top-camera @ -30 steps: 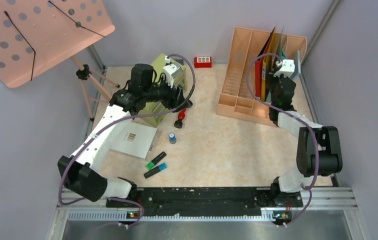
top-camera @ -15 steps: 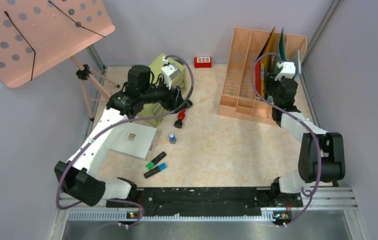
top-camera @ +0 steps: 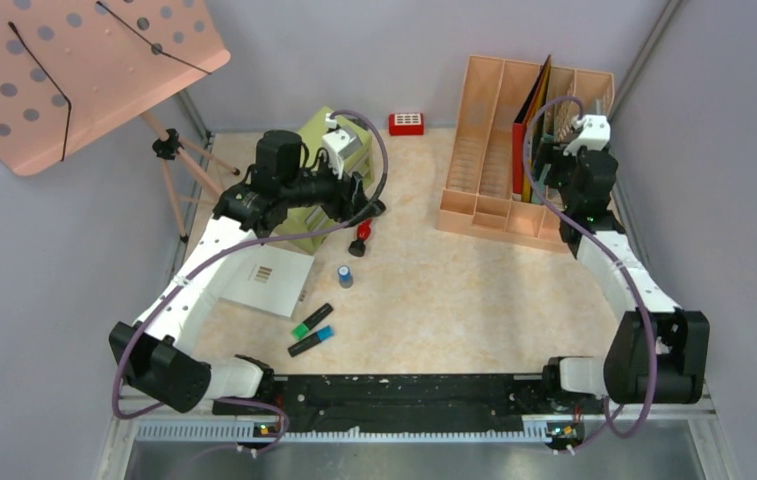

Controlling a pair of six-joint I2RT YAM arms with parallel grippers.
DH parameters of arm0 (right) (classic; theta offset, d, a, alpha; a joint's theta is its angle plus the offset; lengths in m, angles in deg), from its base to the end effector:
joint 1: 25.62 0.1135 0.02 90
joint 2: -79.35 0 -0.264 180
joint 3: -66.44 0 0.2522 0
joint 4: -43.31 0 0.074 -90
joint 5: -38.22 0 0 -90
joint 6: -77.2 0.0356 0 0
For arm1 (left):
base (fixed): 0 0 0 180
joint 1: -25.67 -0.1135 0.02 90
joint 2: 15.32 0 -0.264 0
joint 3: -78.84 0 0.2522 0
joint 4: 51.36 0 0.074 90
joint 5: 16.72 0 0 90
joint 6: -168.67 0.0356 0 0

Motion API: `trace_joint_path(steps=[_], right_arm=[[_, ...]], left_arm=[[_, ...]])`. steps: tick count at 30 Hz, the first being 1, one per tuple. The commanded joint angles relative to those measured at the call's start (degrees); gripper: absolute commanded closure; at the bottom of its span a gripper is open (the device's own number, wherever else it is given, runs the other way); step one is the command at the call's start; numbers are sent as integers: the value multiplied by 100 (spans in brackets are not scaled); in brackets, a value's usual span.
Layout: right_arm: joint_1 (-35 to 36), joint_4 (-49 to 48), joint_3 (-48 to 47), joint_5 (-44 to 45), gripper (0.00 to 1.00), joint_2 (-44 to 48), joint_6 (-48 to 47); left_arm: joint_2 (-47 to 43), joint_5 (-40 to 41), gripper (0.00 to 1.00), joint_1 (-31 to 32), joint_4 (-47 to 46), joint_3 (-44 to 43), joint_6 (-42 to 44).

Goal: Organize the desk
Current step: Place the folder in the storage box.

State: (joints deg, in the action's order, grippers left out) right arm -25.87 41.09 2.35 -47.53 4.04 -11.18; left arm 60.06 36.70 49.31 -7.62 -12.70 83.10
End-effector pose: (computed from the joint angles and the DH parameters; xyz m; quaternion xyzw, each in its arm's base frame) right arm 0.3086 -0.0040 0.3027 0.0365 0.7594 -0.0204 0.6493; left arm 0.2540 -0.1343 0.3916 0.3547 0.7484 -0.3467 0.4403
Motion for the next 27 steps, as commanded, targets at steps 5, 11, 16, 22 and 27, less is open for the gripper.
trace_joint_path(steps=[5, 11, 16, 22, 27], right_arm=[[-25, 826, -1156, -561, 22, 780, 207], [-19, 1456, -2235, -1110, 23, 617, 289], [-14, 1590, -2641, -1532, 23, 518, 291], [173, 1673, -2569, -2292, 20, 679, 175], [418, 1940, -2635, -2836, 17, 734, 16]], left_arm=[[-208, -55, 31, -26, -260, 8, -29], [-311, 568, 29, -26, -347, -12, -270], [-505, 1442, 27, -26, -267, -46, -210], [-733, 2521, 10, -98, 7, -113, 37], [-981, 2958, 6, -223, 218, -92, 131]])
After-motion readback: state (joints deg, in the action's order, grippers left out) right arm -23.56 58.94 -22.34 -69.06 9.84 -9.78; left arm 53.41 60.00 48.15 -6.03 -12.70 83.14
